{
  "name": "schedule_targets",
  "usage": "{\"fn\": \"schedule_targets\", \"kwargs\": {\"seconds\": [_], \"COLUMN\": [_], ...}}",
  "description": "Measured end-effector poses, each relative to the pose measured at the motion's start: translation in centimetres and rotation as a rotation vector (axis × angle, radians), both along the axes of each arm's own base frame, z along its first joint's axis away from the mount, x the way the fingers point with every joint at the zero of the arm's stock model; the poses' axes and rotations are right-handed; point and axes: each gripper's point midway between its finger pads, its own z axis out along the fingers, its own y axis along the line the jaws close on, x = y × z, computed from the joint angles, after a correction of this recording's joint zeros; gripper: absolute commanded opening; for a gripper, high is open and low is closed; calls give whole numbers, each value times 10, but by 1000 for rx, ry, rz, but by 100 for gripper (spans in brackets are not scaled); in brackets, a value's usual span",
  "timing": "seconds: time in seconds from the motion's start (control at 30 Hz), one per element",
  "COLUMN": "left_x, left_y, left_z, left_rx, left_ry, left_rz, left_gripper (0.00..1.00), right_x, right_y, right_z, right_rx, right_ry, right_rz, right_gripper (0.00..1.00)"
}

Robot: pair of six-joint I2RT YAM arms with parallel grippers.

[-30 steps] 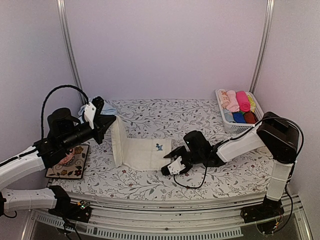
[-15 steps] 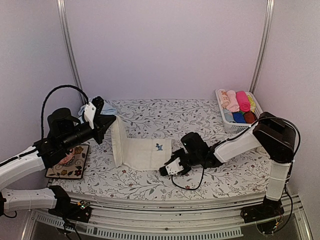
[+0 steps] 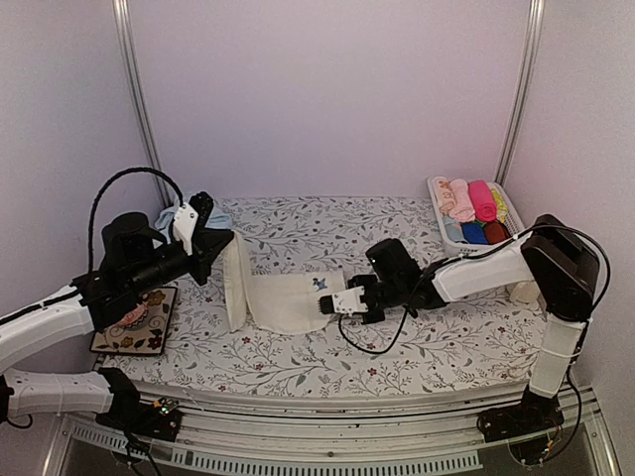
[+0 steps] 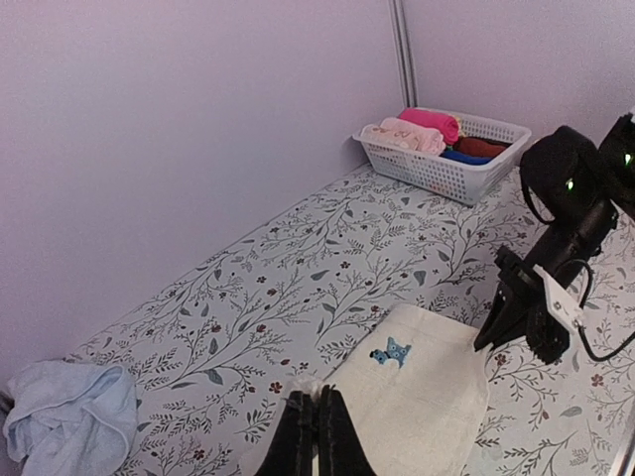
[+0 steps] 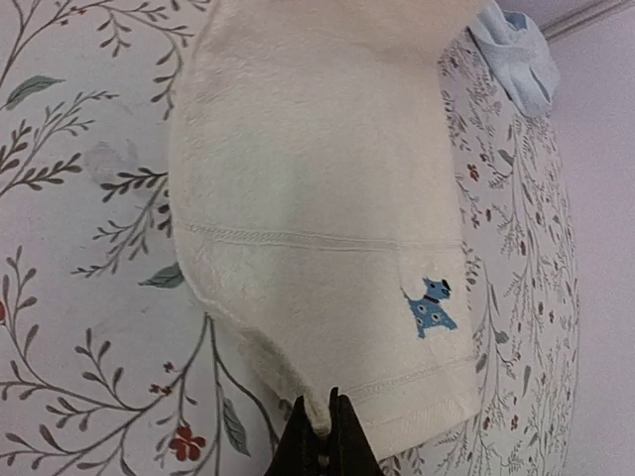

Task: Roll the towels
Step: Pick up the towel from the center of the board.

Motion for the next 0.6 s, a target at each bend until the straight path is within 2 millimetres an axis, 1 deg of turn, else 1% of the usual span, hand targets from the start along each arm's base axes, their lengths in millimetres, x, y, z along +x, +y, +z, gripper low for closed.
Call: {"fn": "schedule_targets", "kwargs": {"seconds": [0.1, 0.17, 0.3, 0.37, 0.47, 0.53, 0.6], "left_x": [6, 11, 24, 30, 42, 48, 51], "left_y": [-3, -6, -11, -13, -20, -25, -28], "left_z": [3, 8, 23, 28, 38, 46, 53], "left_rx": [10, 16, 21, 27, 37, 42, 46], "left_ry": [-4, -16, -51, -65, -86, -103, -120], "left_rz": [3, 3, 4, 1, -24, -46, -69], "left_gripper": [0, 0, 0, 0, 0, 0, 0], "right_x": [37, 60, 87, 97, 103, 105, 108], "right_y": [-16, -36, -72, -89, -103, -111, -119], "right_z": [43, 80, 144, 176, 210, 228, 242], "right_rx": [75, 139, 247, 301, 360, 389, 408], "right_ry": [0, -19, -66, -97, -127, -141, -145], "right_rz": [-141, -247, -414, -493, -574, -619, -668], "right_gripper": [2, 2, 2, 2, 2, 2, 2]}}
